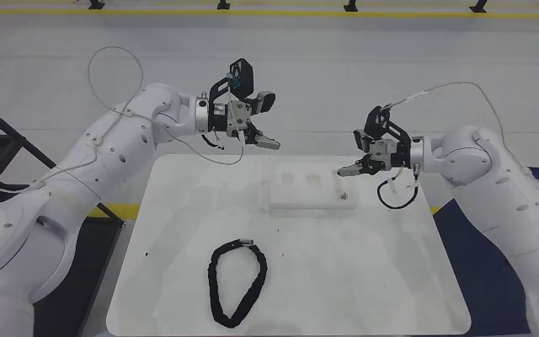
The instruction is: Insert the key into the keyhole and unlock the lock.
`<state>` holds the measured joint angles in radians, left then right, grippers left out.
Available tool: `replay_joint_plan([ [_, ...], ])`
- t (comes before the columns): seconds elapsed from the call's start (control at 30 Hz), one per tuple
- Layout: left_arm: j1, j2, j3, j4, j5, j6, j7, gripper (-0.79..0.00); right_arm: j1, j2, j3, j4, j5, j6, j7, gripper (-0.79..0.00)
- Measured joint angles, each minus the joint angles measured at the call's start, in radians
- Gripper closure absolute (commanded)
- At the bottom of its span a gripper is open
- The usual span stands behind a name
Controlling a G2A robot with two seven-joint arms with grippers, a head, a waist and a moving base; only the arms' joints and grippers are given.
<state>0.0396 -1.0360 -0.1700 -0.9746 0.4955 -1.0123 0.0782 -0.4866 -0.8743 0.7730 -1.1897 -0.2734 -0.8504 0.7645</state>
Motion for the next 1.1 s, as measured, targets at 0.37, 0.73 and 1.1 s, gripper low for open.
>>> replay_joint_plan([
  [0.37, 0.0, 0.0, 0.0, 0.0, 0.0, 0.0, 0.0, -0.785, 0.031, -0.058, -0.1, 0.11, -0.004, 0.164, 0.086, -0.785],
  [0.73, 0.0, 0.0, 0.0, 0.0, 0.0, 0.0, 0.0, -0.785, 0.079, -0.142, -0.197, 0.275, 0.046, 0.308, 0.182, -0.785],
  [1.1, 0.0, 0.0, 0.0, 0.0, 0.0, 0.0, 0.0, -0.785, 0.109, -0.237, -0.261, 0.46, 0.146, 0.482, 0.256, -0.785],
])
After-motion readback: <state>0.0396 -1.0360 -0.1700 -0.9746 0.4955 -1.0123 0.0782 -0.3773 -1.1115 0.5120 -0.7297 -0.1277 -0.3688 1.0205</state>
